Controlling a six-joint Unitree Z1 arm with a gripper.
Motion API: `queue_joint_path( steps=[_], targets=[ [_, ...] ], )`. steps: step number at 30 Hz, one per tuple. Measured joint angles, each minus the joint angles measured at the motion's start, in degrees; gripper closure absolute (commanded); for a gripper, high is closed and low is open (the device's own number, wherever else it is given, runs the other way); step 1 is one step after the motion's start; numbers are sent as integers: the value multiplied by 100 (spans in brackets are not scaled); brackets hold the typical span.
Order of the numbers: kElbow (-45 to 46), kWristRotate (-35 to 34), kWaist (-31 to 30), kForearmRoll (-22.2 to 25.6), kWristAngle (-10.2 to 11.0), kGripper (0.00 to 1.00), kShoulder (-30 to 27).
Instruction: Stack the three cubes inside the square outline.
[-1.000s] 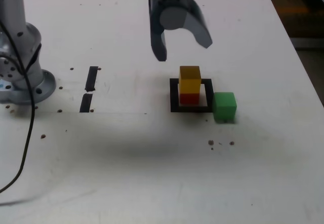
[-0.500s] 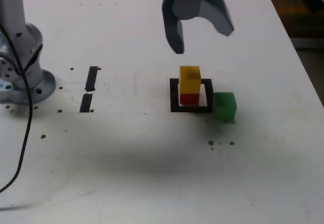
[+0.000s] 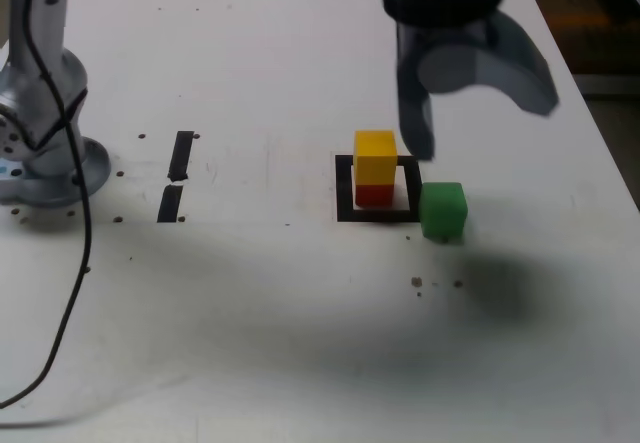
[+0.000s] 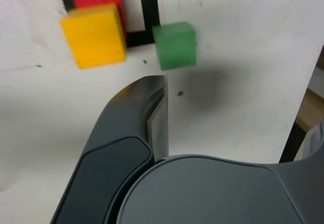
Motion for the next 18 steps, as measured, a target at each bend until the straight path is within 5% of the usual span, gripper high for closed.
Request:
queue_joint_path(
  steps=[18],
  targets=[
    [226, -107, -16, -518, -294, 1, 636]
  ],
)
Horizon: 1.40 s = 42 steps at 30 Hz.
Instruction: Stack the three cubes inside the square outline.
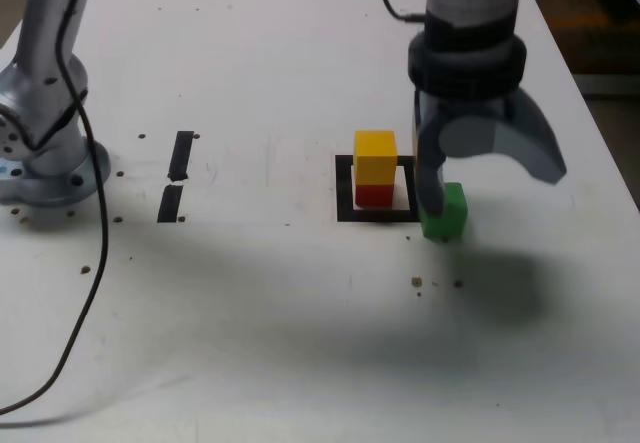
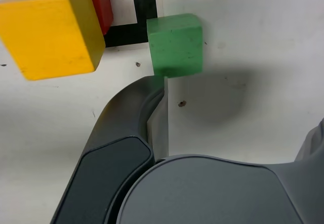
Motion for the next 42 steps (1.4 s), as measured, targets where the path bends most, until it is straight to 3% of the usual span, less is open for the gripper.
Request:
queue_joint_path(
  steps=[9, 16, 29, 42],
  targets=[
    [89, 0, 0, -146, -99, 1, 186],
    [159, -14, 0, -162, 16, 1, 174],
    [305, -16, 11, -170, 18, 1, 154],
    [315, 33, 96, -281, -136, 1, 366]
  ],
)
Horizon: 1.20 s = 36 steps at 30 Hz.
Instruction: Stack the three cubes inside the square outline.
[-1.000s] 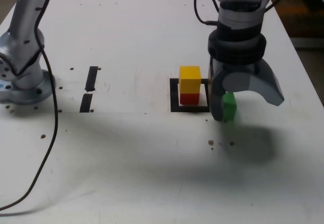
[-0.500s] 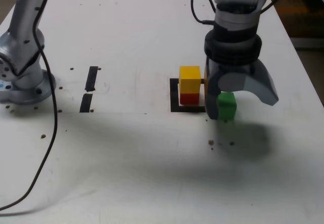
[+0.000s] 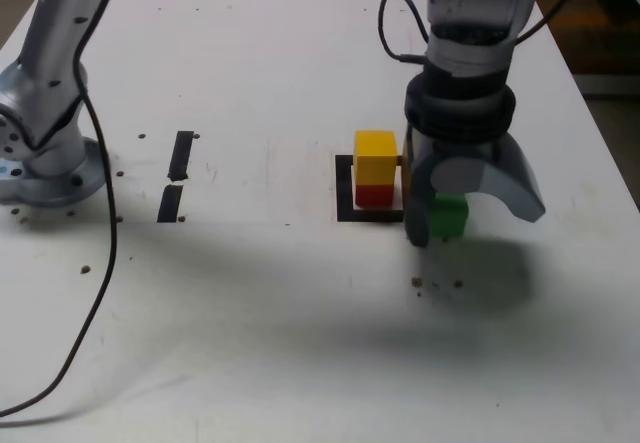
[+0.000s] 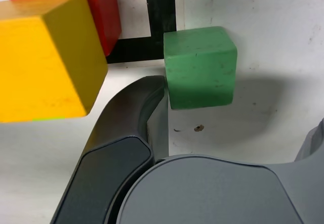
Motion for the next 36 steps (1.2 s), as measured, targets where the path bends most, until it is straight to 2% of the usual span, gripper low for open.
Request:
queue_joint_path(
  steps=[13, 19, 23, 28, 31, 33, 36],
  targets=[
    [49, 12, 241, -354, -113, 3, 187],
    [152, 13, 365, -402, -161, 11, 228],
    [212, 12, 412, -408, -201, 26, 225],
    [266, -15, 445, -499, -244, 58, 206],
    [275, -12, 445, -606, -219, 73, 200],
    [268, 11, 445, -715, -202, 79, 200],
    [254, 62, 445, -802, -214, 83, 203]
  ],
)
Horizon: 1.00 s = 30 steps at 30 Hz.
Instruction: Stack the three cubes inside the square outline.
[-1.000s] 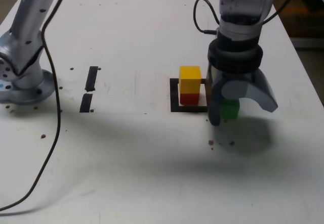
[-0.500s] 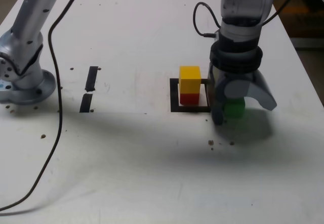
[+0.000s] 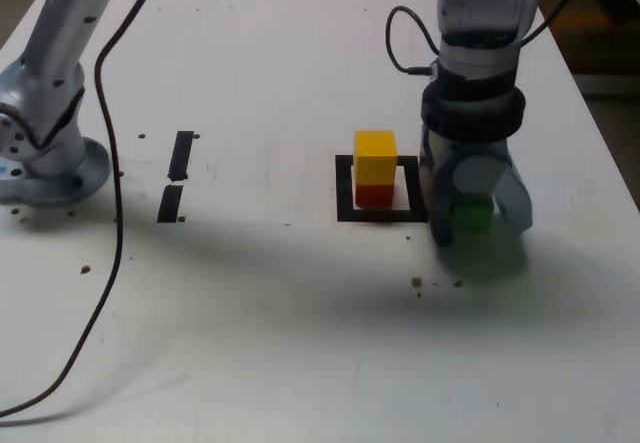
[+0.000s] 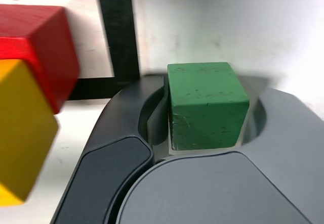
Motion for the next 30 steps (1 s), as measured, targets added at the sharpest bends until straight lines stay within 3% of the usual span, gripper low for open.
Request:
queue_joint_path(
  steps=[10, 20, 23, 30],
  targets=[
    [-98, 45, -5, 83, -6, 89, 20],
    [-1240, -274, -168, 1338, 479, 89, -181],
    [-1763, -326, -185, 1966, 677, 89, -228],
    [-2091, -373, -170, 2747, 822, 89, -687]
  ],
)
